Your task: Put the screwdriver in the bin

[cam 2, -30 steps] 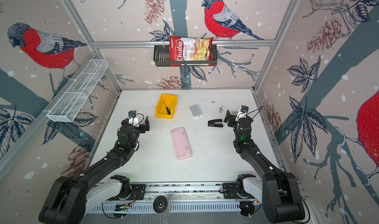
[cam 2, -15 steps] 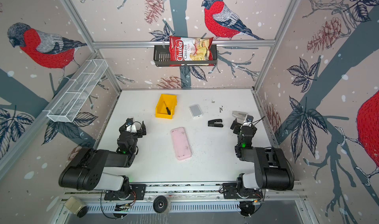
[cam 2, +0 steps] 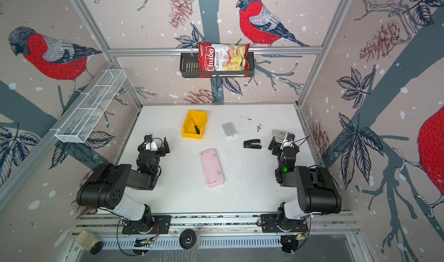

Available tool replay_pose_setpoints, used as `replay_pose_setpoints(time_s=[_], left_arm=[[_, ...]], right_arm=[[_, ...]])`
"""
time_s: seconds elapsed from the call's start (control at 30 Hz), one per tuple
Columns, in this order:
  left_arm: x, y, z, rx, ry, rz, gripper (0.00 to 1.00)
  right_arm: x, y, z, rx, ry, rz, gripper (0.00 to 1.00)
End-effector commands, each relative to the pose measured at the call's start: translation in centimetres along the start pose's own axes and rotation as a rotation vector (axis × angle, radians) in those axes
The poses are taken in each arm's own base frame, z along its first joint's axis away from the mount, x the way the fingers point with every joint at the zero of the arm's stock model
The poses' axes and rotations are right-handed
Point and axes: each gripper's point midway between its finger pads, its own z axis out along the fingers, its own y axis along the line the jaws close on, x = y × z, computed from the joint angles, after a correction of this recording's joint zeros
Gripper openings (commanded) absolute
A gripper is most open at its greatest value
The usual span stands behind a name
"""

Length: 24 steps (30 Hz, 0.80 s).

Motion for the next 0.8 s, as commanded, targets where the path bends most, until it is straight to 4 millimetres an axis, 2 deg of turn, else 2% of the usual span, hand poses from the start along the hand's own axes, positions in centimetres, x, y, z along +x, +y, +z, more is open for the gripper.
replay_pose_setpoints(time_s=[0.0,0.77], left_arm=[[-0.43,-0.24,0.07,0.015,-0.013,-0.017,1.0],[-0.39,-0.2,0.07,0.014,-0.012,-0.016,1.0]], right_arm=[[-1.08,0.22,0.08,-0.004,-0.041,-0.009,0.99],[-0.98,0.37,0.09,0.007,-0.039,-0.019,1.0]])
